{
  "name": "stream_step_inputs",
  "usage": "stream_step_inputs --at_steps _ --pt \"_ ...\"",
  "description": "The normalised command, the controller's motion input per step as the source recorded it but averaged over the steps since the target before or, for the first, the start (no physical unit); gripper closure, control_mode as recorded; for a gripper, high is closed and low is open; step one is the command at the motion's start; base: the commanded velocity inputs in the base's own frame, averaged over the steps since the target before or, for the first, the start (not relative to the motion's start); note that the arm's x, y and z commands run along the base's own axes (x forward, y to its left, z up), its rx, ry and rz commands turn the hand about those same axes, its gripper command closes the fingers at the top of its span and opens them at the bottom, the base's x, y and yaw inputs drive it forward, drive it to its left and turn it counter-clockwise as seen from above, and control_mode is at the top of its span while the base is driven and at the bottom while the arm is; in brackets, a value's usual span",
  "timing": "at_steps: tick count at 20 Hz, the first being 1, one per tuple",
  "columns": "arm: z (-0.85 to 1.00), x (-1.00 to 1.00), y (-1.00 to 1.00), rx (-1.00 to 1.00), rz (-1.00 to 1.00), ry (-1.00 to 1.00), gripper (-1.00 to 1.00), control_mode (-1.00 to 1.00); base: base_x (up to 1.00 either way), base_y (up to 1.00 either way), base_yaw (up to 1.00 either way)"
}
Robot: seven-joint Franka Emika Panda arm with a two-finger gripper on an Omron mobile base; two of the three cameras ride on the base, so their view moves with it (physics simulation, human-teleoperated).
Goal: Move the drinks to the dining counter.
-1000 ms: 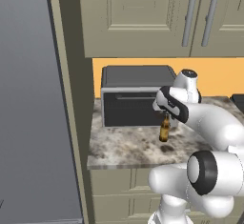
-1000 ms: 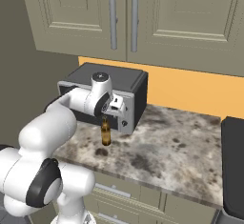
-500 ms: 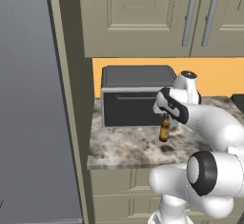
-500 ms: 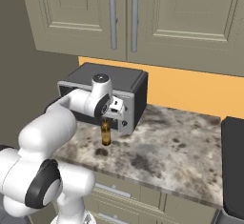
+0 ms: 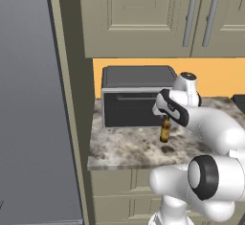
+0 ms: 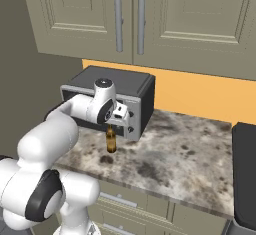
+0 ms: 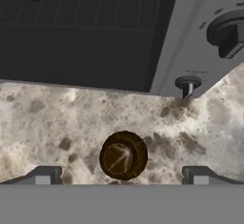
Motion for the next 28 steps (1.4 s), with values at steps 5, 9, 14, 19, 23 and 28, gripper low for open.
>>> stream_step_inputs --at_steps 5,9,14,19,23,28 --pt "0.00 0.00 0.13 0.00 0.00 -0.02 -1.00 -1.00 0.00 0.00 0.00" --pt "-0.06 0.00 -0.01 0.01 0.00 0.00 -1.00 -1.00 0.00 0.00 0.00" --pt "-0.26 0.01 -0.08 0.01 0.00 -0.03 -1.00 -1.00 0.00 0.00 0.00" --pt "-0.37 0.17 0.00 0.00 0.00 -0.11 -1.00 -1.00 0.00 0.00 0.00" --pt "-0.36 0.19 0.00 0.00 0.00 -0.09 -1.00 -1.00 0.00 0.00 0.00" --pt "-0.36 0.23 0.01 0.00 0.00 -0.15 -1.00 -1.00 0.00 0.00 0.00"
